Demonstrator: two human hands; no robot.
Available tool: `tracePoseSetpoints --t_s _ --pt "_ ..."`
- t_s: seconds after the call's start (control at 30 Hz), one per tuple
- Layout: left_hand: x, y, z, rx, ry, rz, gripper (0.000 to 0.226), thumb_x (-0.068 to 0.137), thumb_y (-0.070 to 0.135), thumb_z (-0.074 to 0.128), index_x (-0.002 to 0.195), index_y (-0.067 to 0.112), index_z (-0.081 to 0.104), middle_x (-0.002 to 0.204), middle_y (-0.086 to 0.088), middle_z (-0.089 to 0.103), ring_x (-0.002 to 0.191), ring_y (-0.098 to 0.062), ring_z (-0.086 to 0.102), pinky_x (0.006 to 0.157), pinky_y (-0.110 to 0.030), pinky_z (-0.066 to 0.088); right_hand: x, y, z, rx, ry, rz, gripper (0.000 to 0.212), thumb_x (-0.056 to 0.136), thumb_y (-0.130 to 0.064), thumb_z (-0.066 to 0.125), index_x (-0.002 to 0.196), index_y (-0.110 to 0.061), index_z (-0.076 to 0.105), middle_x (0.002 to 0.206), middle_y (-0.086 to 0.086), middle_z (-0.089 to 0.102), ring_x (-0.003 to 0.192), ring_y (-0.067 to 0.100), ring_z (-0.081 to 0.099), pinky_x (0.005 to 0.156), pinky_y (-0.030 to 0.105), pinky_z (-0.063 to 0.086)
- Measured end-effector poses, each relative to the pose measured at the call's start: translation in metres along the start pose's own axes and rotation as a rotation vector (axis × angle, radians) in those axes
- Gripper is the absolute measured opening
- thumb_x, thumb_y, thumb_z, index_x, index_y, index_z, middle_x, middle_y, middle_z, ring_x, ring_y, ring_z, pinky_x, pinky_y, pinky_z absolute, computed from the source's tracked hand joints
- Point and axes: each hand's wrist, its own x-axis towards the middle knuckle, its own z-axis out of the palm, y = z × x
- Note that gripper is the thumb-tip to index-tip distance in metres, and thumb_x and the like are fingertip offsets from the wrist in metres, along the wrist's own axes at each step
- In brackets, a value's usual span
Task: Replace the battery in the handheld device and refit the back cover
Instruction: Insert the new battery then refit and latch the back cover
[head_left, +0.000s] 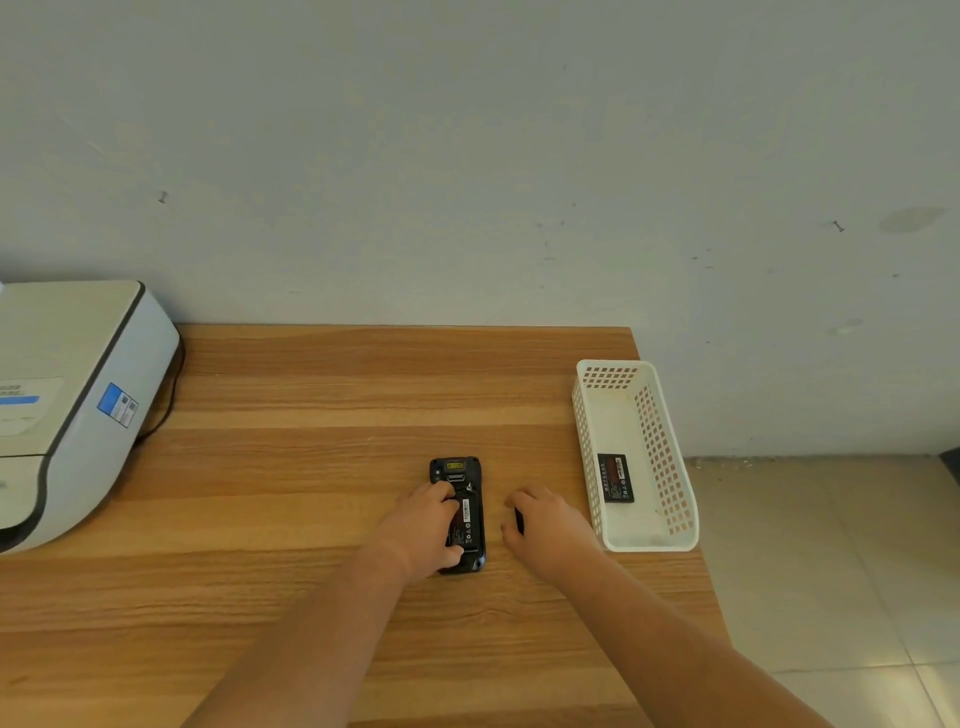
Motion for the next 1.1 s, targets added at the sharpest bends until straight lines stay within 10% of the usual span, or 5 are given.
tracePoseSetpoints --t_s 1.1 --pt "-0.005 -0.006 -0.001 -0.053 -0.018 -0.211 0.055 0.090 0.039 0.063 0.141 0.030 0.046 0.136 0.003 0.051 0.132 -0.020 0.037 0.110 -0.040 0.028 0.026 -0.027 0.027 -0.096 -0.122 -0.024 0.046 0.091 -0.037 0.061 0.134 -0.025 0.046 0.130 0.002 0.048 0.121 0.024 0.045 0.095 0.038 0.045"
